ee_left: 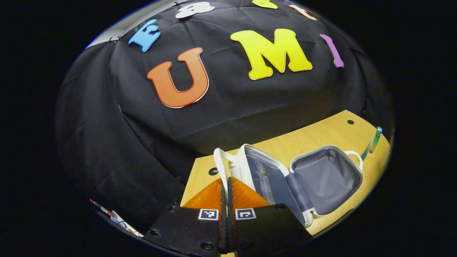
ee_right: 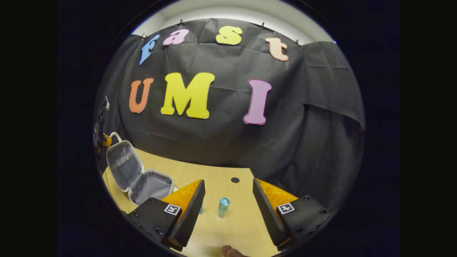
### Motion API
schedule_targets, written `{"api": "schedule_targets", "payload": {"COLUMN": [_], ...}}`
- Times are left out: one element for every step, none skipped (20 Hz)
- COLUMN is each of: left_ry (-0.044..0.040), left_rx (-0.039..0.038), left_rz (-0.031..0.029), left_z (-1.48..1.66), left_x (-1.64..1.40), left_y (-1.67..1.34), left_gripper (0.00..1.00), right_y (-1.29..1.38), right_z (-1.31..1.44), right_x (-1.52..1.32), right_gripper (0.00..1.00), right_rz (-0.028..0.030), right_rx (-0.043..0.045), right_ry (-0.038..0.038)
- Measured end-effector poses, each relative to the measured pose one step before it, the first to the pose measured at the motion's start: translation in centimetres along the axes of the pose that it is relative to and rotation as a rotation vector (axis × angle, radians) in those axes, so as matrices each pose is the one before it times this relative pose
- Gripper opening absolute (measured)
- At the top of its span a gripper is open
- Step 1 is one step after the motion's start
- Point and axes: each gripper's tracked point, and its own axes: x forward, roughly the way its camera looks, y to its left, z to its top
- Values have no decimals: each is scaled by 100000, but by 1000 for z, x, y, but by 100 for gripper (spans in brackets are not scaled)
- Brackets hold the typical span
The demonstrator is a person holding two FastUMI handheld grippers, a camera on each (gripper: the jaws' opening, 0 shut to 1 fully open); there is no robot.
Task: First open the suitcase, pack the skin care products into it, and then close the suitcase.
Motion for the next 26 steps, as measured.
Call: {"api": "schedule_targets", "payload": {"left_ry": [1441, 1895, 1676, 1075, 980, 1306, 1624, 1093, 2015, 3064, 2026, 2346, 2408, 1827, 1374, 888, 854, -218, -559, 44, 234, -119, -103, -400, -1284, -709], "left_rx": [-1868, -2392, -1205, -65, 709, 1297, 1558, 598, -400, -1102, -1436, -2268, -2365, -2731, -3031, -3130, -2186, -445, -1021, -1195, -1352, -724, -1638, -1400, -1102, -364], "left_rz": [-1053, -170, 311, 248, 407, 527, 430, -25, -195, -611, -769, -877, -911, -753, -983, -1414, -1375, -1235, -1225, -1241, -873, 2151, 416, 171, 254, 246], "left_z": [-761, -958, -841, -890, -851, -1049, -1242, -977, -1087, -1268, -1013, -891, -942, -938, -745, -808, -624, -537, -162, -388, -350, -239, -134, -22, 166, 352], "left_x": [717, 436, 300, 372, 411, 561, 729, 684, 795, 725, 714, 579, 508, 481, 384, 586, 484, 443, 328, 229, 247, -113, -134, -451, -539, -709], "left_y": [490, 513, 284, 276, 250, 444, 355, 121, 174, 37, 59, 69, 66, 15, 25, -232, -252, 121, 35, 3, 85, 611, 359, 81, 84, -30], "left_gripper": [3, 2, 3, 3, 3, 3, 2, 3, 3, 3, 3, 3, 3, 3, 3, 3, 3, 3, 5, 6, 10, 13, 33, 40, 62, 57], "right_y": [44, -172, -140, -180, -244, -264, -288, -282, -223, -241, -357, -474, -5, -59, -193, -597, -552, -510, -281, -326, -111, -165, -69, 49, 6, -106], "right_z": [-176, -230, -130, -284, -269, -407, -181, -419, -299, -407, -387, -572, -259, -217, -73, -436, -230, -462, -310, -365, -153, -180, -147, -289, -135, -255], "right_x": [53, -31, 92, 91, 25, -44, 134, 56, 36, 63, 171, 149, 66, 170, 121, 91, -62, -135, 38, -119, -29, -82, -93, 33, 138, 196], "right_gripper": [80, 80, 79, 80, 80, 80, 80, 80, 78, 80, 80, 80, 80, 79, 79, 80, 80, 80, 79, 78, 80, 80, 80, 79, 80, 80], "right_rz": [-453, -604, -523, -760, -688, -633, -714, -509, -160, -137, -696, -599, -479, -305, -579, -897, -679, -833, -1151, -713, -416, -131, 87, 497, 423, 431], "right_rx": [221, 229, 210, 58, 115, 127, 77, 146, 192, -207, -773, -741, -514, -335, -608, -766, -584, -449, -561, -333, 79, -83, -403, -500, -596, -566], "right_ry": [952, 836, 805, 849, 832, 837, 857, 1048, 1308, 996, 1106, 1482, 1408, 913, 422, 190, 259, 686, 942, 838, 546, 417, 337, 50, 246, 137]}}
